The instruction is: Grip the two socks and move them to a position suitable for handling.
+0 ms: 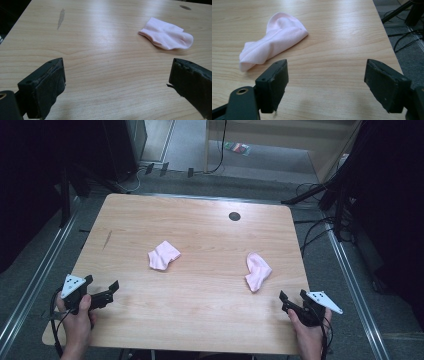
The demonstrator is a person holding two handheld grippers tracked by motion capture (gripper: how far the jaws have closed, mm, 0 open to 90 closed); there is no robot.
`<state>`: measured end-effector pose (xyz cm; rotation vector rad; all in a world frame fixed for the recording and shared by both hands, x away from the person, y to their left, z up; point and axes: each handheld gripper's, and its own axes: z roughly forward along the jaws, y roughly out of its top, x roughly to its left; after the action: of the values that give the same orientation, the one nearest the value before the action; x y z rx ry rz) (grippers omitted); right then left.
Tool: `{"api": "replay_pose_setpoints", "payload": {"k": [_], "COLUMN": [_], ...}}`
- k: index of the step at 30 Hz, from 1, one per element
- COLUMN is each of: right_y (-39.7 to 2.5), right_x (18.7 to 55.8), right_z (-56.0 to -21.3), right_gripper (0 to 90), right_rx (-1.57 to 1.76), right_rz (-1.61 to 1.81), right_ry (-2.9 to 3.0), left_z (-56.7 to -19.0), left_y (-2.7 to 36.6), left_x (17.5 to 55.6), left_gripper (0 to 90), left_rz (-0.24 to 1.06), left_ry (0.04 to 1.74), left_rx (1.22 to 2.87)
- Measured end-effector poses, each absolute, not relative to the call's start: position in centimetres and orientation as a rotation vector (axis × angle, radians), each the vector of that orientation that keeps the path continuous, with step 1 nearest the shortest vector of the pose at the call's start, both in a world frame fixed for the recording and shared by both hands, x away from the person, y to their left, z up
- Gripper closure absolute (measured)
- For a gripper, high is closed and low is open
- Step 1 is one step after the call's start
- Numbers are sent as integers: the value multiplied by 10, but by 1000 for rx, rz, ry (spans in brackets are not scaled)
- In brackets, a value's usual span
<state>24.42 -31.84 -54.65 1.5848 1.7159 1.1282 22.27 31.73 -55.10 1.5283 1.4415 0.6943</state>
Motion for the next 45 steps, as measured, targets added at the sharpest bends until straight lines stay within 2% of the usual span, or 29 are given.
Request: {"api": "replay_pose_setpoints", "payload": {"k": [7, 14, 20, 26, 33, 35, 45], "right_y": [-323, -305, -282, -257, -239, -235, -232], "right_x": [247, 251, 261, 281, 314, 321, 340], "right_z": [-541, -527, -517, -509, -519, -523, -539], "right_gripper": [142, 138, 208, 330, 384, 433, 409], "right_rx": [1654, 1649, 1586, 1508, 1517, 1516, 1549], "right_rz": [1200, 1237, 1191, 1150, 1061, 1036, 913], "right_ry": [1735, 1760, 1792, 1814, 1891, 1913, 1929], "left_z": [-551, -551, -551, -551, -551, -551, -551], "left_y": [318, 317, 320, 319, 319, 320, 320], "left_x": [222, 222, 221, 221, 222, 221, 221], "left_gripper": [12, 13, 13, 36, 50, 50, 59], "left_rz": [691, 695, 699, 699, 698, 693, 694], "left_ry": [1438, 1435, 1456, 1448, 1457, 1454, 1451], "left_rx": [1528, 1530, 1485, 1496, 1488, 1486, 1494]}}
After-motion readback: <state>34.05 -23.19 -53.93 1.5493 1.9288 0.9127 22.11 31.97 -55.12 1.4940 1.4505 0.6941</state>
